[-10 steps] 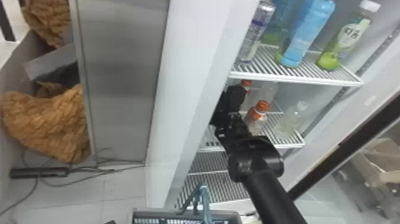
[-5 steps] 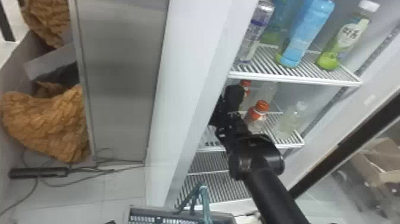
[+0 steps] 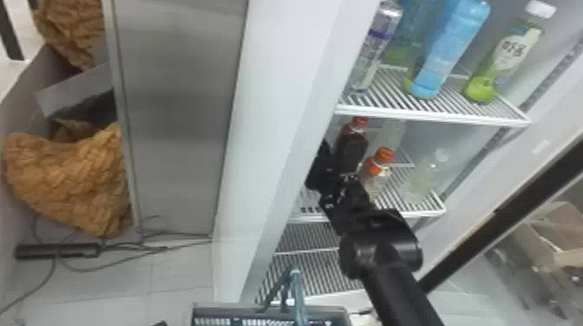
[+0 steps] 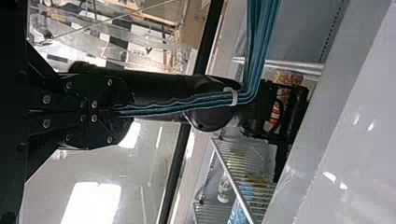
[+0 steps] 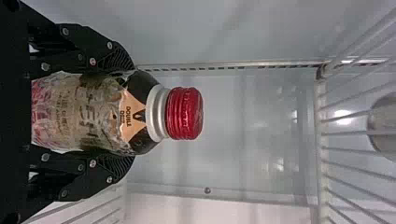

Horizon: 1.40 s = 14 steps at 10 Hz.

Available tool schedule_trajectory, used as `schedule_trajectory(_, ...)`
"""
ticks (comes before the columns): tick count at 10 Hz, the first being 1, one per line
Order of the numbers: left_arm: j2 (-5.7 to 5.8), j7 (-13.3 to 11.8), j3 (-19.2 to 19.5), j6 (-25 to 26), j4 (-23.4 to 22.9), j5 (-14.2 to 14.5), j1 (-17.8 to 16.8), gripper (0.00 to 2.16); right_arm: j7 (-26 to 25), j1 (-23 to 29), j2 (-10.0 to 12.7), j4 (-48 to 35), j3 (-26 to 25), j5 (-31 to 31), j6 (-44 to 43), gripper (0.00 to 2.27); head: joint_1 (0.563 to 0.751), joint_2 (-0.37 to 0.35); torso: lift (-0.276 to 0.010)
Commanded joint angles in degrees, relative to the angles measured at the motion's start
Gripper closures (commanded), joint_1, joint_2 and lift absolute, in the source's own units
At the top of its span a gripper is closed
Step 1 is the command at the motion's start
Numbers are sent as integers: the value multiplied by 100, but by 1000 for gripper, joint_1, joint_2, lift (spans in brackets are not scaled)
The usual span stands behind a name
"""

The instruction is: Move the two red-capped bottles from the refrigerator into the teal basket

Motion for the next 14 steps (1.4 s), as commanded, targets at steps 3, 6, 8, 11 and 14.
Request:
schedule_trajectory(3, 0, -2, 21, -46, 14, 0, 9, 1154, 161, 712, -7, -969, -423, -65, 140, 780, 695, -350, -224)
schedule_trajectory(6, -26, -2, 78, -88, 56, -34, 9, 1154, 231, 1260, 2, -1771, -663, -76, 393, 780, 695, -350, -224)
schedule_trajectory(8, -35, -2, 113, -88, 84, -34, 23, 1154, 231, 1570, 2, -2263, -777, -133, 520, 780, 695, -350, -224)
schedule_trajectory(11, -44, -19, 136, -102, 84, -34, 23, 1154, 266, 2118, 2, -3219, -892, -396, 899, 780, 695, -350, -224)
schedule_trajectory(14, -53, -72, 124, -200, 70, -80, 37, 1154, 266, 2793, 117, -4485, -1372, -499, 1841, 780, 695, -350, -224)
